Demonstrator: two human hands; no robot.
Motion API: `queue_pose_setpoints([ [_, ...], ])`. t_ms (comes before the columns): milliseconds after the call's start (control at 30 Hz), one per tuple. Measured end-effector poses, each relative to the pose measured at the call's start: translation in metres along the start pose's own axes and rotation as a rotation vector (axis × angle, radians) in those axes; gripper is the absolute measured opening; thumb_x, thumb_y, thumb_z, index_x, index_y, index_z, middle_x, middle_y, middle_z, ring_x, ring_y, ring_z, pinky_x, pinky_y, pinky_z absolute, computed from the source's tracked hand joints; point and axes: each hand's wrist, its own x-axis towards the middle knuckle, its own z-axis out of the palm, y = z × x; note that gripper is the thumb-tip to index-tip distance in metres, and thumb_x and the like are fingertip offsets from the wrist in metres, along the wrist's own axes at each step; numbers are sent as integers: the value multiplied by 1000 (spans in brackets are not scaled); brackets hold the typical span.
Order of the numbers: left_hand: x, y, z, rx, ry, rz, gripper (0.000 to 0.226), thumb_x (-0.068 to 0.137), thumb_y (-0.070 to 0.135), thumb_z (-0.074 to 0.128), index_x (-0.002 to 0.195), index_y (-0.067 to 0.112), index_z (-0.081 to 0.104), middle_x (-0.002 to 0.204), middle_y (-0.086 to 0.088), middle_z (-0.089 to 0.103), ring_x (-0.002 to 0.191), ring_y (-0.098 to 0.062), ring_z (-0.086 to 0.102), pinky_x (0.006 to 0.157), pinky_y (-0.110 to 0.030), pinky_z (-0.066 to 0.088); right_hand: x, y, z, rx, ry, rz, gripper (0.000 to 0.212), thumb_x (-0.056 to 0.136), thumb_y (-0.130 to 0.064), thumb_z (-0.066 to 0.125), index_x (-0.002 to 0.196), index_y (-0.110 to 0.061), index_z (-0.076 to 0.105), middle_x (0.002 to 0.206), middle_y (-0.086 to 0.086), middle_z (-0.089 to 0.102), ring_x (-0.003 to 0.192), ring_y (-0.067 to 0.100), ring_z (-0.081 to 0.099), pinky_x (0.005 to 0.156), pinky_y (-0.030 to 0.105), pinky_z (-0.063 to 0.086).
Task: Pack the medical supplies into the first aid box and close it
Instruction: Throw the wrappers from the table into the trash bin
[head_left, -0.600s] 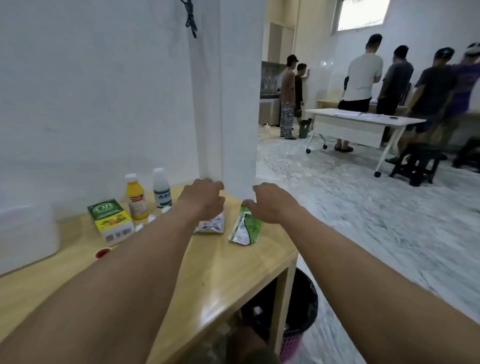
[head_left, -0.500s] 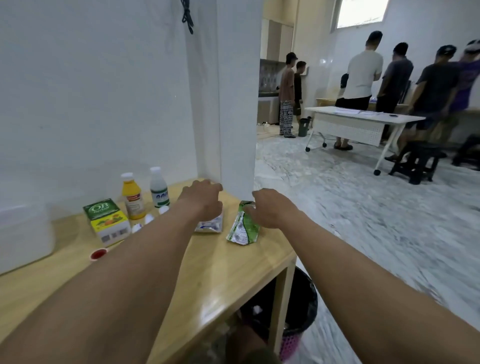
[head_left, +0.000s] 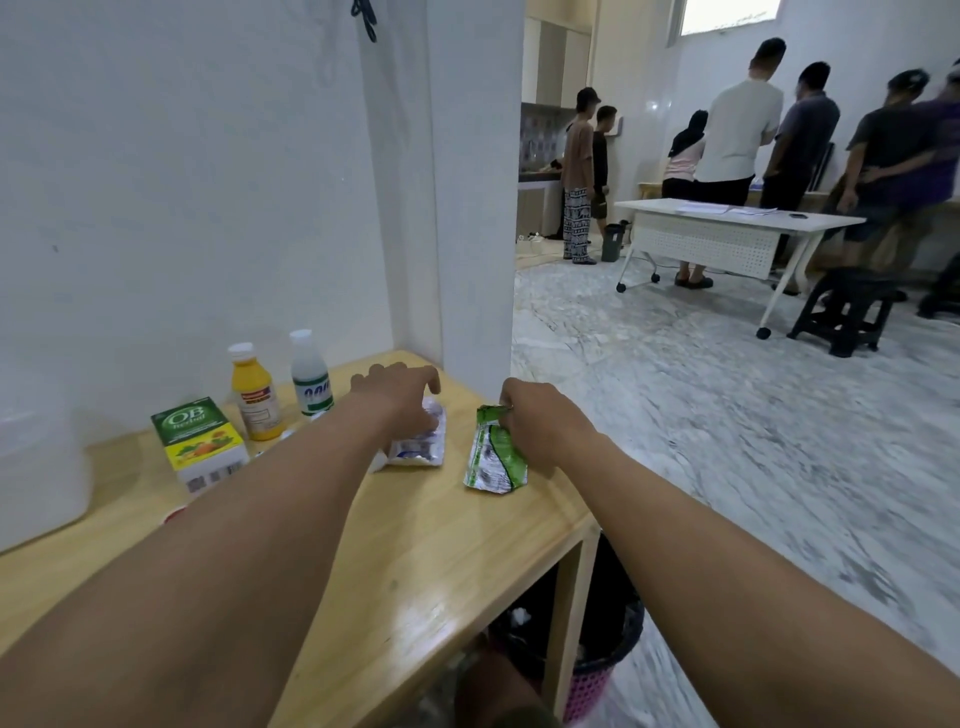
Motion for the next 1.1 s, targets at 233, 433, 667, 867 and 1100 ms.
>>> queue_pose_setpoints([
  [233, 9, -4, -3, 42, -73, -12, 54, 84, 54, 63, 135, 43, 47, 142, 0, 47, 128, -30, 44, 100, -44, 32, 3, 4, 0, 131, -6, -1, 28, 98, -10, 46, 122, -20, 55, 107, 10, 63, 83, 25, 56, 64, 33, 42],
  [433, 14, -5, -3, -217, -46, 49, 47, 78, 27, 78, 117, 33, 53, 125, -4, 49, 99, -22, 52, 75, -31, 44, 7, 6, 1, 213, -3, 22, 27, 97, -13, 53, 122, -20, 62, 120, 9, 64, 100, 26, 61, 79, 36, 50],
  [667, 14, -5, -8, -402, -1, 103, 36, 81, 3, 75, 100, 32, 64, 108, -3, 53, 74, -14, 56, 57, -22, 41, 8, 7, -10, 272, 28, -14, 36, 96, -7, 53, 124, -28, 64, 120, 7, 66, 105, 25, 61, 86, 37, 51],
  [867, 12, 5, -30, -504, 55, 198, 42, 86, -2, 60, 112, 30, 70, 126, -4, 62, 80, -16, 55, 56, -18, 40, 5, 8, -35, 223, 34, -78, 60, 93, 7, 42, 138, -31, 58, 141, 0, 58, 125, 22, 56, 100, 32, 48],
  [1100, 14, 28, -71, -558, 156, 289, 38, 84, -3, 55, 97, 29, 69, 109, -1, 66, 97, -22, 60, 73, -29, 48, 7, 17, -80, 221, 113, -47, 64, 92, 8, 40, 135, -34, 59, 140, 2, 59, 118, 17, 62, 80, 24, 50],
])
